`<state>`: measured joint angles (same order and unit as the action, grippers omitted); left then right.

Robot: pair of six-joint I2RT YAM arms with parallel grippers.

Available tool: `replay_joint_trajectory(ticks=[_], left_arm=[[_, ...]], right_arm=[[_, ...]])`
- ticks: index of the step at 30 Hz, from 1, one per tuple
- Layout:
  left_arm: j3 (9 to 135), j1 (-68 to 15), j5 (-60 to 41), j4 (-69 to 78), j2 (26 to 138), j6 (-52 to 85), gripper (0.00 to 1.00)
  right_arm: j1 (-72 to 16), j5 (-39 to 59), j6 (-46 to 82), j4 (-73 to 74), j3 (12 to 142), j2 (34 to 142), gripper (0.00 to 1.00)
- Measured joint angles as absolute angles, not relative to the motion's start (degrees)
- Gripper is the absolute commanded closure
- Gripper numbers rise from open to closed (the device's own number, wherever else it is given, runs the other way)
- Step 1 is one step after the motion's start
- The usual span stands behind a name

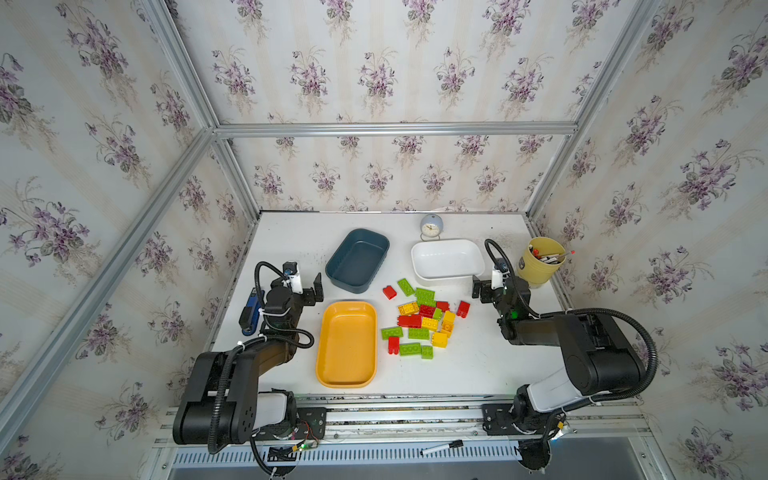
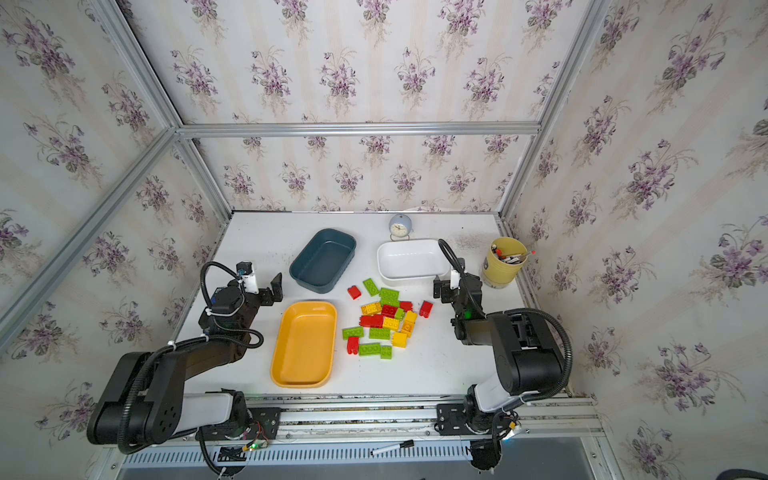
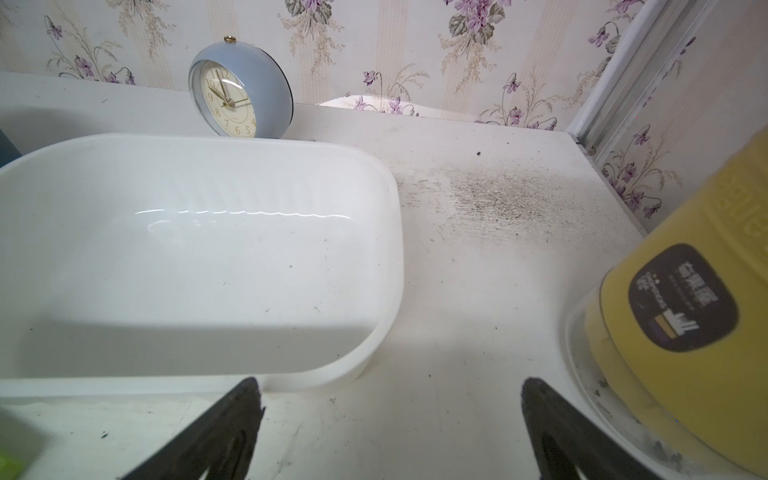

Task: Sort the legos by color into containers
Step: 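Raise both grippers from rest toward the brick pile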

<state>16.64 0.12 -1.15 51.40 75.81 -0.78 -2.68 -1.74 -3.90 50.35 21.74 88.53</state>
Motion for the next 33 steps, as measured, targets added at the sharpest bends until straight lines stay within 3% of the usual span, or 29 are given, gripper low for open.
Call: replay_joint_trajectory(ticks=[8, 16, 23, 33], left_arm=[[16.6, 0.1, -1.4, 51.4, 75.7, -1.0, 0.01], [21.3, 0.0, -2.7, 41.4, 66.5, -1.7, 0.01], [31.7, -0.3, -0.6, 24.6, 58.8, 1.8, 0.01], [47.7, -2.8, 1.0, -5.3, 57.6, 10.7, 0.01]], right_arm=[[-2.6, -2.2, -3.9, 49.9, 22.1, 88.0, 0.0], [-2.6, -1.8, -3.9, 43.0, 22.1, 77.9, 0.0], [-2.6, 1.9, -3.9, 32.7, 25.9, 69.0, 0.0], [-2.6, 13.2, -3.8, 11.4, 34.6, 59.9, 0.0]])
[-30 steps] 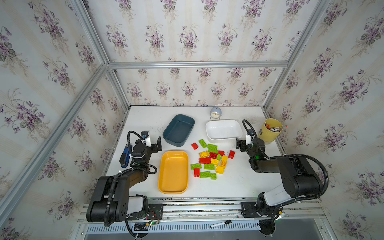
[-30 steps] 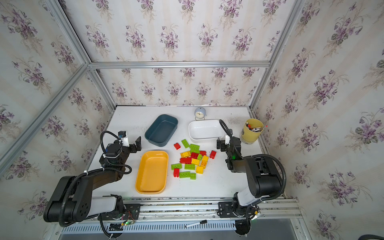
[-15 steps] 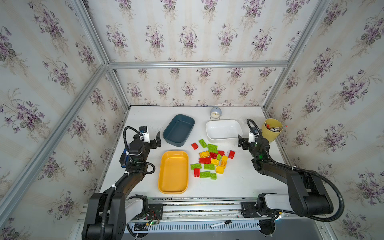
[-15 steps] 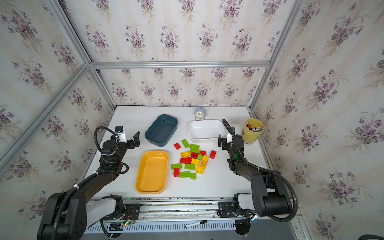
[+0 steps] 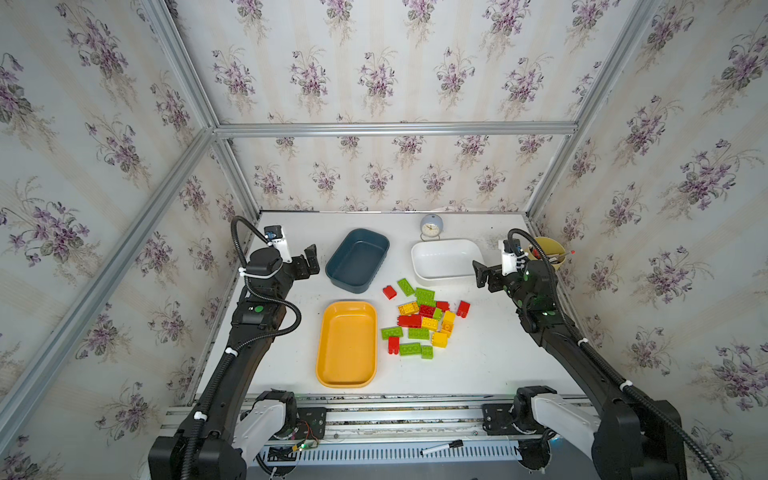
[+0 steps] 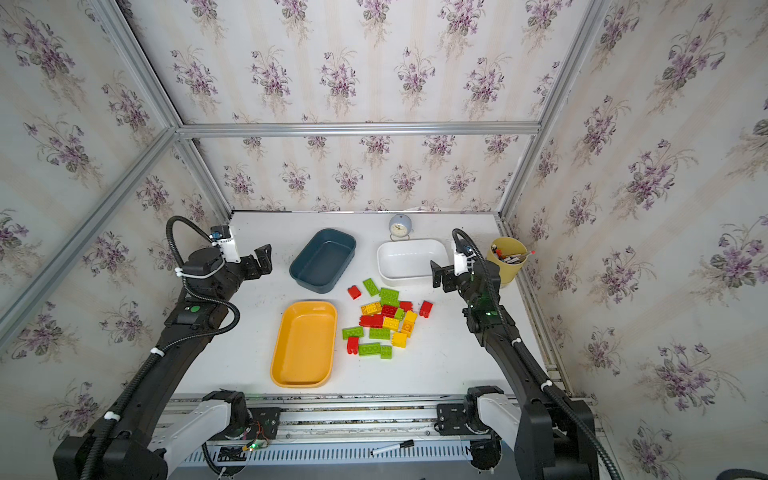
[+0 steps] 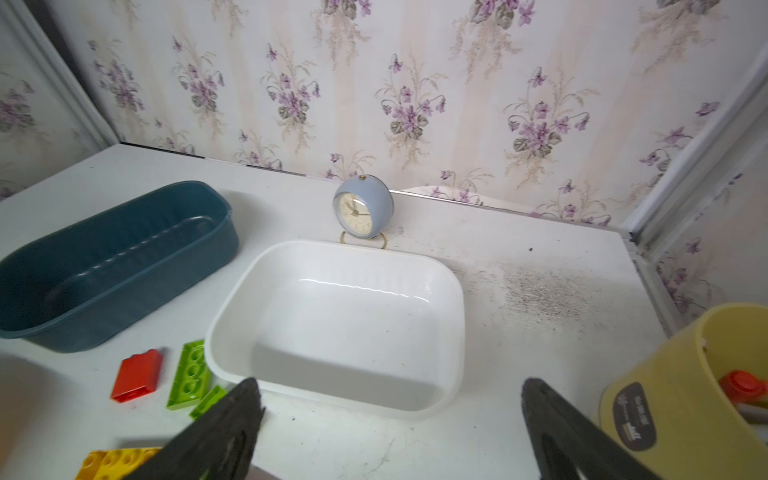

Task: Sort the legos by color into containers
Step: 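Raise both grippers from rest toward the brick pile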

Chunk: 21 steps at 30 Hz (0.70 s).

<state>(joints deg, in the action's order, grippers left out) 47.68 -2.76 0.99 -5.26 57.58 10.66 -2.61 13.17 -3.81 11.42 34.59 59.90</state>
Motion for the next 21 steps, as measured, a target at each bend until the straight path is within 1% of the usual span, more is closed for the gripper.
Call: replay_joint_trajectory(ticks=[5, 11, 15, 21], left_arm=[[49.9, -4.5, -3.2, -15.1, 56.4, 13.9, 0.01], [51.1, -5.8, -9.8, -21.5, 55.7, 16.0, 0.01], [51.7, -6.8, -12.3, -23.7, 55.7, 17.1, 0.01], [52.7, -8.8, -13.0, -26.3, 56.2, 19.5, 0.01]], right_arm=[[-2.6, 20.5, -2.3, 1.4, 38.2, 58.9, 0.0], [-2.6, 28.3, -0.6, -6.2, 40.1, 58.9, 0.0], [-2.6, 30.4, 0.0, -9.3, 40.1, 58.5, 0.0], [-2.6, 32.2, 0.0, -12.0, 40.7, 58.1, 0.0]])
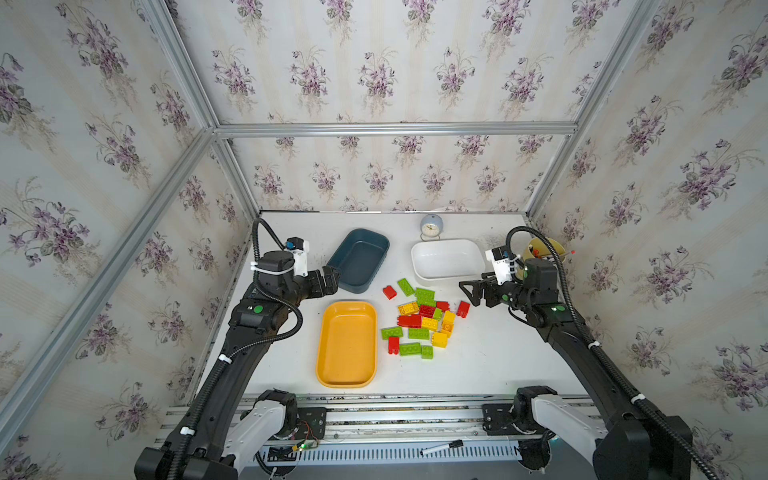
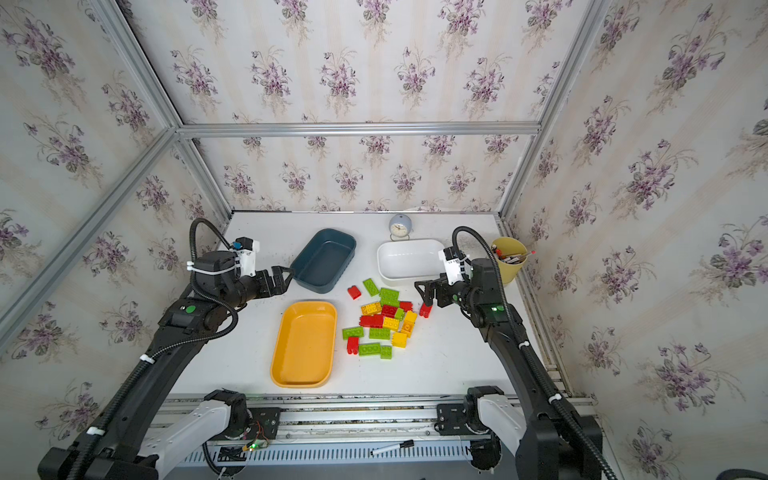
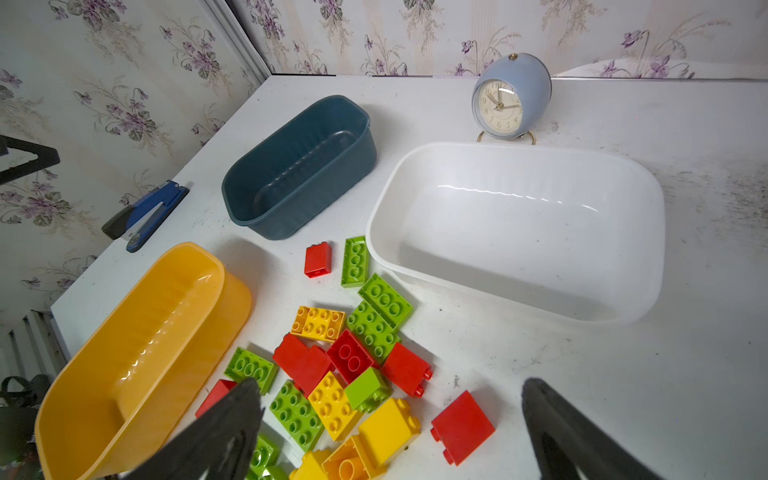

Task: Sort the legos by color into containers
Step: 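Raise both grippers from rest toward the brick pile, then reach the left gripper to the small red brick and grasp it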

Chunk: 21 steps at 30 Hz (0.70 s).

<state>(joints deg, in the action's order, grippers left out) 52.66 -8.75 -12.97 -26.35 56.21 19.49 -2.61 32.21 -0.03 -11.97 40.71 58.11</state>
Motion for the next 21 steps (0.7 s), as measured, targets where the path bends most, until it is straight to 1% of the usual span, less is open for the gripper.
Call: replay_joint_trajectory(ticks=[5, 11, 17, 21], left_arm=[[54.1, -12.9, -11.6, -27.7, 57.6, 22.8, 0.01], [57.6, -24.2, -6.0, -29.5, 61.6, 28.5, 0.01], [62.5, -33.3, 1.1, -31.4, 69.3, 37.3, 0.01], [68.1, -38.2, 5.2, -33.1, 76.9, 43.0, 0.01]], right_arm=[[-2.6, 33.3, -0.1, -13.8, 42.1, 58.1, 0.0], [-2.9, 35.9, -0.1, -16.4, 44.8, 58.6, 0.0], [-3.4, 37.0, -0.5, -17.6, 45.0, 58.6, 0.0], [-3.4, 37.0, -0.5, -18.1, 45.0, 58.6, 0.0]])
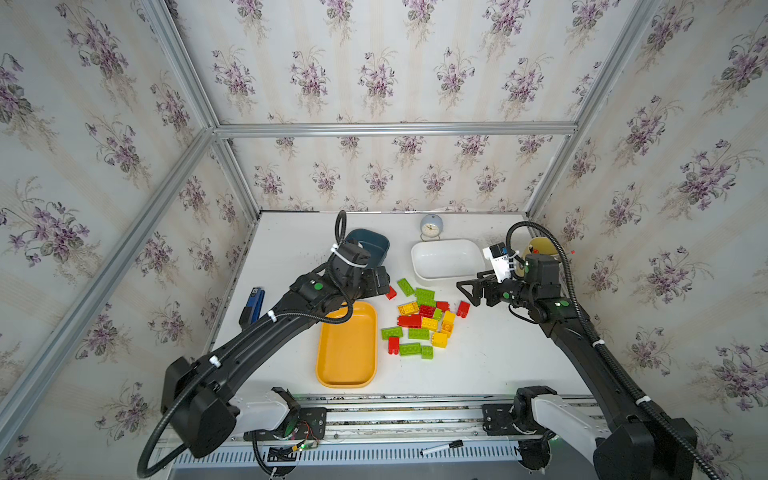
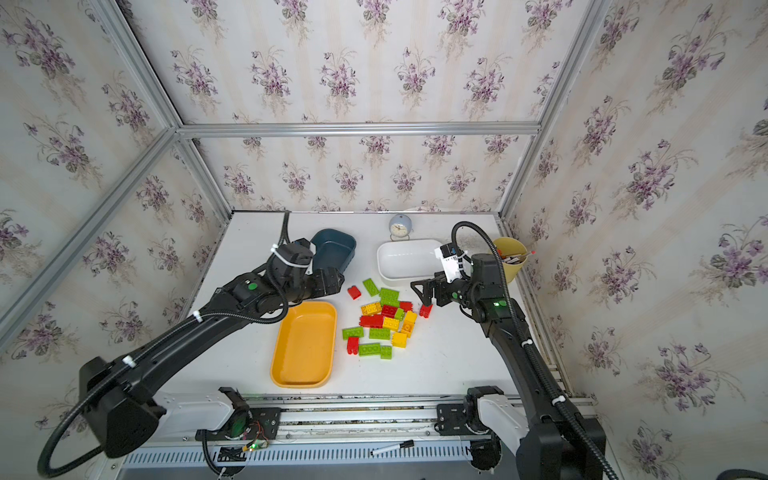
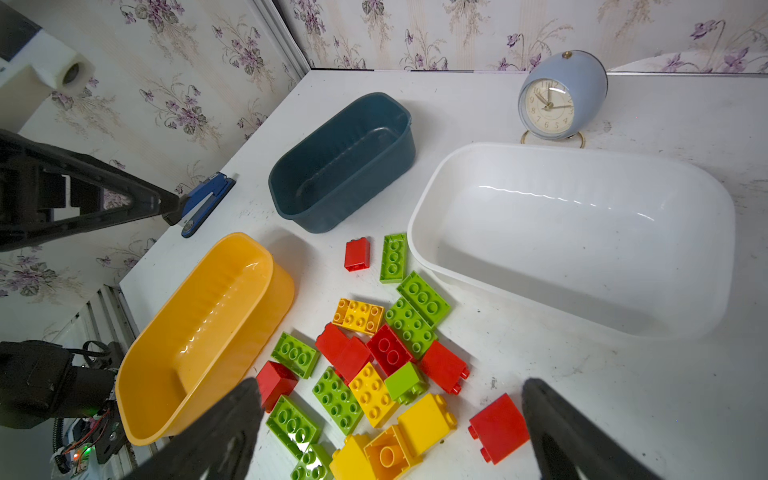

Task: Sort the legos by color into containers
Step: 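Reach the left gripper to the small red brick and grasp it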

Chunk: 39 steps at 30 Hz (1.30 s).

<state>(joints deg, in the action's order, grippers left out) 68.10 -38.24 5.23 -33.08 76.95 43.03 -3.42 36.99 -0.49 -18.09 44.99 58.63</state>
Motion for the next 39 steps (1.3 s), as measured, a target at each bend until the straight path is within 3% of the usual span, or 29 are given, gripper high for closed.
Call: replay_joint_trajectory(ticks=[8, 15, 39], left_arm=[[75.8, -42.3, 11.3, -38.6, 87.8, 53.8, 0.03], [78.8, -43.2, 13.8, -40.8, 95.9, 60.8, 0.11], [91.0, -41.3, 16.5, -41.5, 118.6, 66.8, 0.29]], right_arm=[[-3.5, 36.9, -1.0, -18.8, 44.6, 58.6, 0.0], [-3.5, 36.9, -1.4, -19.3, 44.0, 58.6, 0.0], [-3.5, 35.5, -3.5, -20.2, 43.3, 60.1, 0.0]])
